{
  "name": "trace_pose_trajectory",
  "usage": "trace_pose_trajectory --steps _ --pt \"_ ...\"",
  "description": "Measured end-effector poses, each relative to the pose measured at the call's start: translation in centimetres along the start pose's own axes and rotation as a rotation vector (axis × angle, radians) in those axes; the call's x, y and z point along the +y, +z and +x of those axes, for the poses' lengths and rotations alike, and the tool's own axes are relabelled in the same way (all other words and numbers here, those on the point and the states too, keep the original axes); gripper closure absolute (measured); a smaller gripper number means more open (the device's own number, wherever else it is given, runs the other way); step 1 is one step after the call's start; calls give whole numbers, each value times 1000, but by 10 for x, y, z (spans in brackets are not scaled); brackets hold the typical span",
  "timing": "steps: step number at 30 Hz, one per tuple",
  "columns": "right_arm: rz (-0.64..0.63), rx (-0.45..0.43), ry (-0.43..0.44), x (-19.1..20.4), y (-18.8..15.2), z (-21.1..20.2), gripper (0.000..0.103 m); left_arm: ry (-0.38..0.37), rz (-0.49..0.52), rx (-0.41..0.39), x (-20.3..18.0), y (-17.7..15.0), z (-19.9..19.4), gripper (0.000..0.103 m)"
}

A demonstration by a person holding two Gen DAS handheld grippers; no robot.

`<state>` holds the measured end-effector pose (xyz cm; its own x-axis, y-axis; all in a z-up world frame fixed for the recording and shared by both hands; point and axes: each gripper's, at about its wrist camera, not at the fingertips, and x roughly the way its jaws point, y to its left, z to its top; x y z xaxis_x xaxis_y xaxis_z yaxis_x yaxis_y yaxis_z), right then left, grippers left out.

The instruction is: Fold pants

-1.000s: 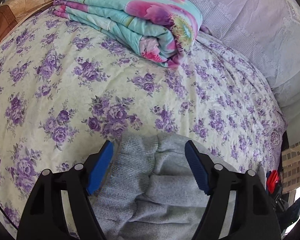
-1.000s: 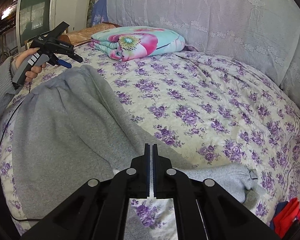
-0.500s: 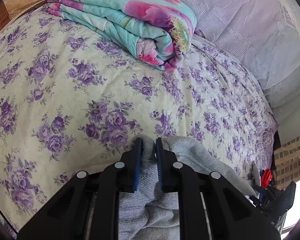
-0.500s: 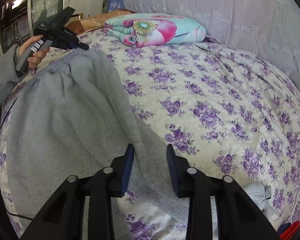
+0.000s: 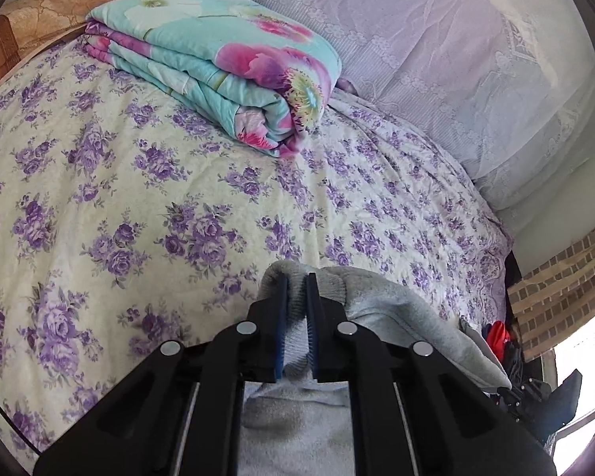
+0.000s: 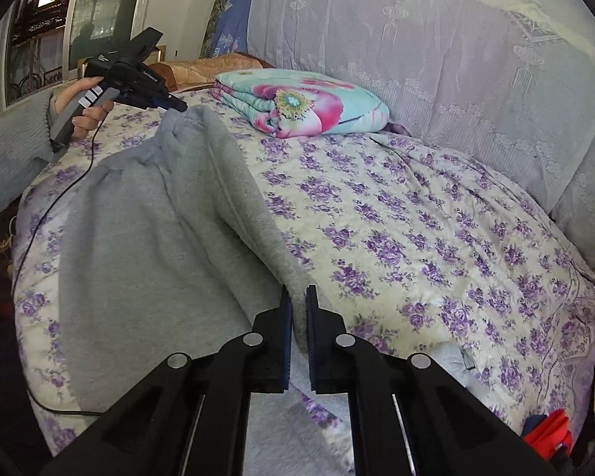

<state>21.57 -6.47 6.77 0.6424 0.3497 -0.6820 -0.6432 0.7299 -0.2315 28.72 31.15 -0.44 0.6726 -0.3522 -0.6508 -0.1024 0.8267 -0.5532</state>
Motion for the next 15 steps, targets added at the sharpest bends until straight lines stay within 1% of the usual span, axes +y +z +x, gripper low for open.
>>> trace_pose_trajectory --steps 2,5,7,9,10,12,13,14,15 --pt "2 -14 13 20 -11 -18 97 -2 17 -13 -1 -12 -15 95" --pt "15 -20 65 53 -32 -35 97 -17 8 -25 8 -35 -37 95" --pt "27 -8 99 76 -48 -38 97 -10 -13 -20 19 -54 -47 94" --pt "41 9 113 94 -65 -36 96 2 -41 2 32 -72 -53 93" --pt "59 19 124 99 -72 -34 96 8 -58 13 39 -81 -55 91" --pt "104 31 143 105 -85 -29 96 -3 -104 30 51 -98 -60 78" --pt "120 34 144 108 -90 -27 96 -17 -130 36 54 -106 -62 64" --pt "133 34 146 109 -93 -25 96 -30 -148 39 56 -112 -64 53" --pt "143 31 146 110 -95 -24 96 -38 -156 43 56 -117 -65 50"
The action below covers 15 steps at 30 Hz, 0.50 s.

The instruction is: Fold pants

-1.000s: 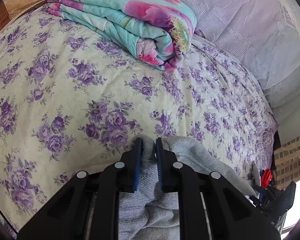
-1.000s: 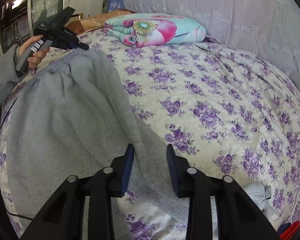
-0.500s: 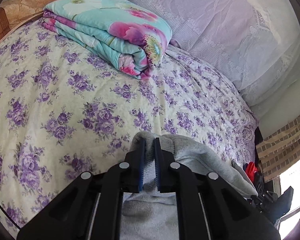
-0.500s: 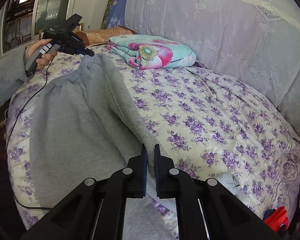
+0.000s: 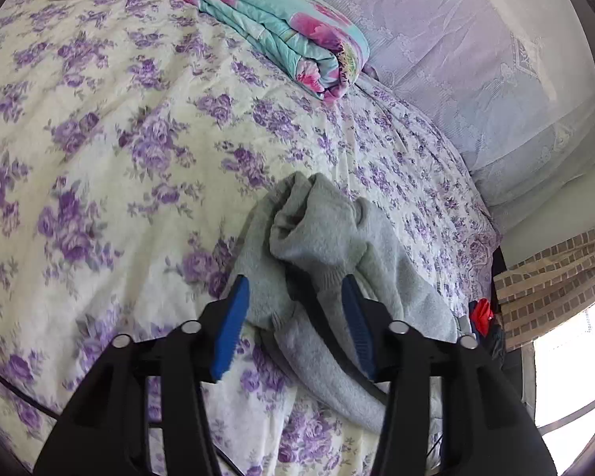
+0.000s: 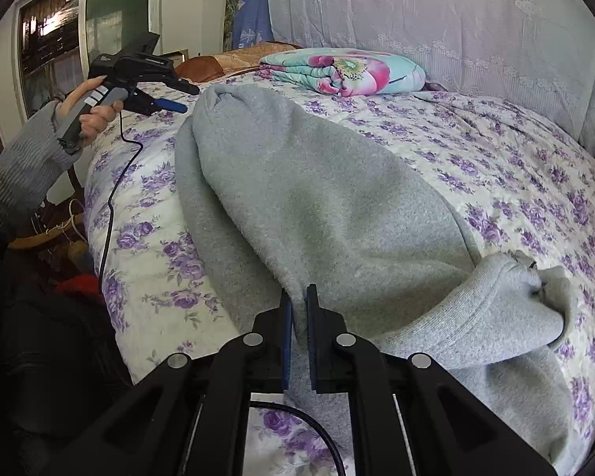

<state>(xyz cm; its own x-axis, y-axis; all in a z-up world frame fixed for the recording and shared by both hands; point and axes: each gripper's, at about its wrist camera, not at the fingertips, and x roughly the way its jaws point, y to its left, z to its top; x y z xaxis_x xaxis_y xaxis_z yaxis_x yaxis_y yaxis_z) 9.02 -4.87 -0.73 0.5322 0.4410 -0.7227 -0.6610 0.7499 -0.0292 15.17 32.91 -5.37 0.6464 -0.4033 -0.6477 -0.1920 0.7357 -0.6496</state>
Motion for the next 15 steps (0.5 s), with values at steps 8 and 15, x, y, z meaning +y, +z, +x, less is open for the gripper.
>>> trace_pose_trajectory --steps 8,15 --pt "27 -13 -9 3 -5 3 96 -82 -40 12 -22 1 14 41" --pt "42 -31 -20 3 -6 1 96 -30 -58 43 -17 13 45 51"
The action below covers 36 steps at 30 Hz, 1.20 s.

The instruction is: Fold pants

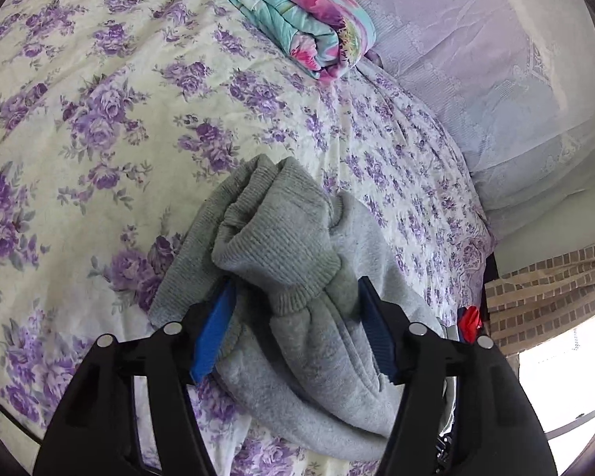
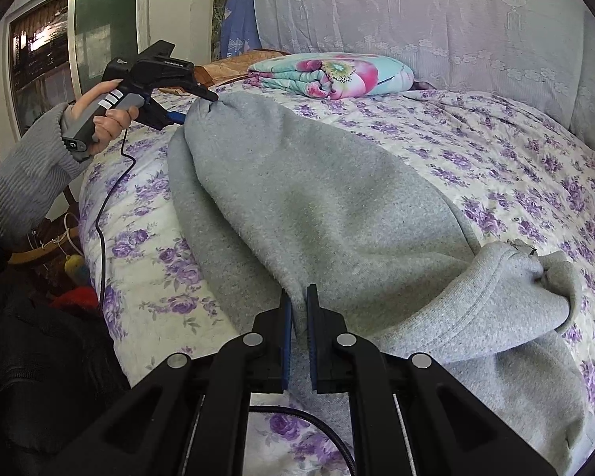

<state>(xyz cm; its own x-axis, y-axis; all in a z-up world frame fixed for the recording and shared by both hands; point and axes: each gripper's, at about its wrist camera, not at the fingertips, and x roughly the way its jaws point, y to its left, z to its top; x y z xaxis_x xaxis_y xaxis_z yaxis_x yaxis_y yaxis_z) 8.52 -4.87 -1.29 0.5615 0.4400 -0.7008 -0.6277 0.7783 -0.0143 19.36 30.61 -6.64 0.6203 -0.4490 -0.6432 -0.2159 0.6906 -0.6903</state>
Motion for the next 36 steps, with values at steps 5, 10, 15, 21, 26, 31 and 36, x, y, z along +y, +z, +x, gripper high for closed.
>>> trace_pose_trajectory --steps 5,10,15,21,26,31,36 --pt "-30 -25 -16 6 6 -14 96 -22 64 -48 -6 -14 -27 78" --pt "-1 51 37 9 -13 2 96 10 56 -14 23 -32 -28 77" --pt "71 47 64 5 -22 16 96 47 58 -29 31 -37 -21 59" --pt "86 27 50 8 -28 16 95 50 95 -213 0 -52 -77 50" --pt "118 16 51 6 -31 16 95 -40 325 -62 -74 -86 -46 45" --pt "136 7 30 8 -32 14 94 -21 511 169 -119 -130 45 38" --pt "173 -22 36 8 -26 -5 70 29 639 143 -112 -159 71 26"
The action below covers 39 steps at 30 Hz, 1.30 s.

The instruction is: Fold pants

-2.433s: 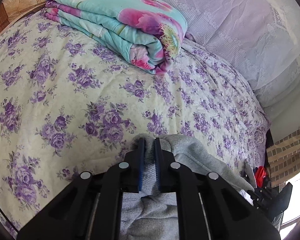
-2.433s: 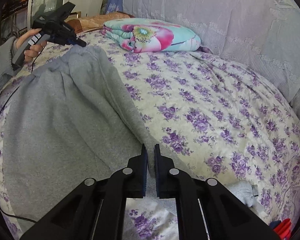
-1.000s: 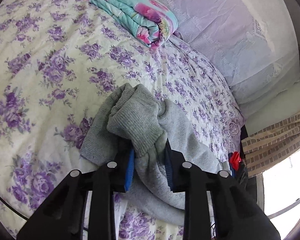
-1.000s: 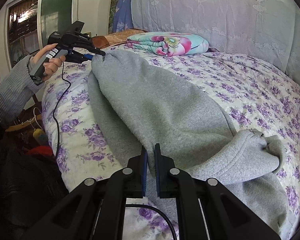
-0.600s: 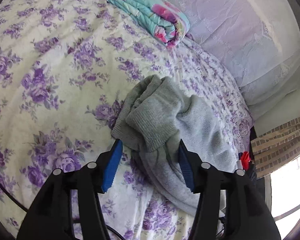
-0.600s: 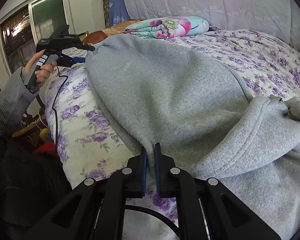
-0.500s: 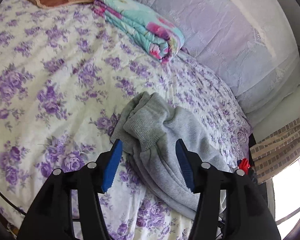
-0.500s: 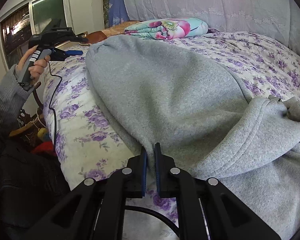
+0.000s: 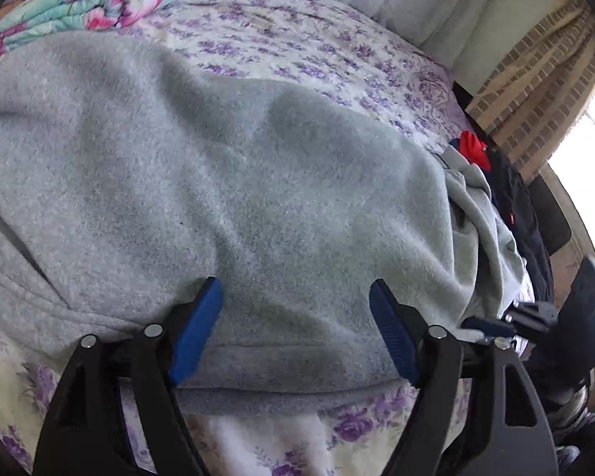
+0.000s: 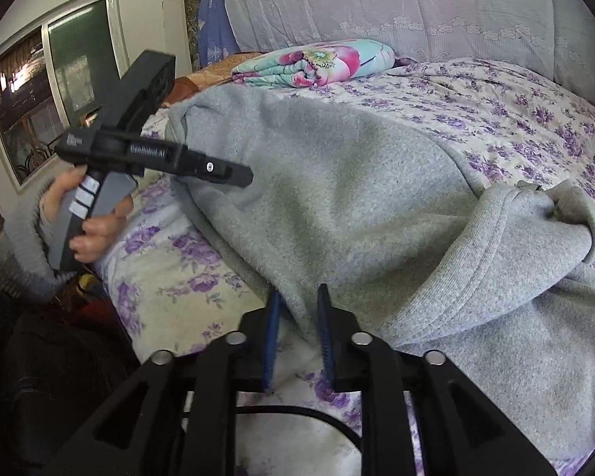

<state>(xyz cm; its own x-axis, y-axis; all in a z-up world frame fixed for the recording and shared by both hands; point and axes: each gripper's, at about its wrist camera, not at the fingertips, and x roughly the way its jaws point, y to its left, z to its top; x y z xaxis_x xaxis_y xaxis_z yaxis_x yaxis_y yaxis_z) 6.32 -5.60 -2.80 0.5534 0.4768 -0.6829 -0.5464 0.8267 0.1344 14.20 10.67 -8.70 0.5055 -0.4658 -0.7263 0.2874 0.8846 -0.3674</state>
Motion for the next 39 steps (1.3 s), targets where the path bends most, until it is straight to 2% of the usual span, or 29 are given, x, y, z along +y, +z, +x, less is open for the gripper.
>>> trace_pose_trajectory --steps 1,3,5,6,8,9,11,12,13,14,15,16,17,19,21,24,27,29,32,36,39 --pt "18 -38 8 -2 2 -11 55 12 31 -8 -2 -3 -1 26" --pt "59 -110 -16 -10 6 -33 45 19 77 -31 -4 -9 0 24" --pt "107 -144 -85 -28 7 -50 45 21 106 -45 -6 -11 0 21" --pt "146 -154 -145 -42 4 -57 45 22 114 -48 -8 -11 1 20" --pt "269 -150 -255 -78 -8 -65 45 11 116 -57 -9 -11 1 16" --pt "355 -143 -279 -98 -16 -67 45 5 117 -62 -9 -12 1 15" --pt "510 -139 -246 -136 -31 -68 45 3 124 -66 -9 -13 0 13" --pt "570 -113 -211 -153 -39 -63 45 2 126 -67 -9 -12 0 13" --pt "620 -74 -223 -170 -47 -56 45 1 127 -67 -10 -12 1 13" --pt "665 -49 -273 -186 -56 -51 48 0 126 -67 -11 -11 1 13" --pt "714 -59 -275 -197 -63 -50 65 -2 125 -69 -10 -11 1 13" --pt "754 -71 -275 -199 -64 -52 68 -3 125 -69 -11 -11 1 13" --pt "767 -78 -279 -196 -59 -56 66 -5 124 -71 -11 -11 1 13" --pt "667 -110 -319 -176 -34 -62 47 -9 121 -73 -11 -11 1 12" --pt "499 -90 -386 -151 -1 -53 40 -15 125 -74 -12 -11 2 9" --pt "308 -39 -428 -125 45 -21 36 -10 133 -77 -14 -13 2 8" --pt "206 -13 -464 -114 82 15 36 -21 128 -84 -13 -13 1 8" --pt "185 29 -513 -117 99 43 36 -25 127 -88 -13 -14 1 8" --pt "180 110 -589 -129 106 74 36 -37 132 -92 -12 -15 0 8" --pt "256 214 -665 -161 96 94 36 -75 127 -96 -8 -16 -3 6" --pt "205 304 -696 -155 84 110 33 -94 125 -96 -7 -16 -3 5"
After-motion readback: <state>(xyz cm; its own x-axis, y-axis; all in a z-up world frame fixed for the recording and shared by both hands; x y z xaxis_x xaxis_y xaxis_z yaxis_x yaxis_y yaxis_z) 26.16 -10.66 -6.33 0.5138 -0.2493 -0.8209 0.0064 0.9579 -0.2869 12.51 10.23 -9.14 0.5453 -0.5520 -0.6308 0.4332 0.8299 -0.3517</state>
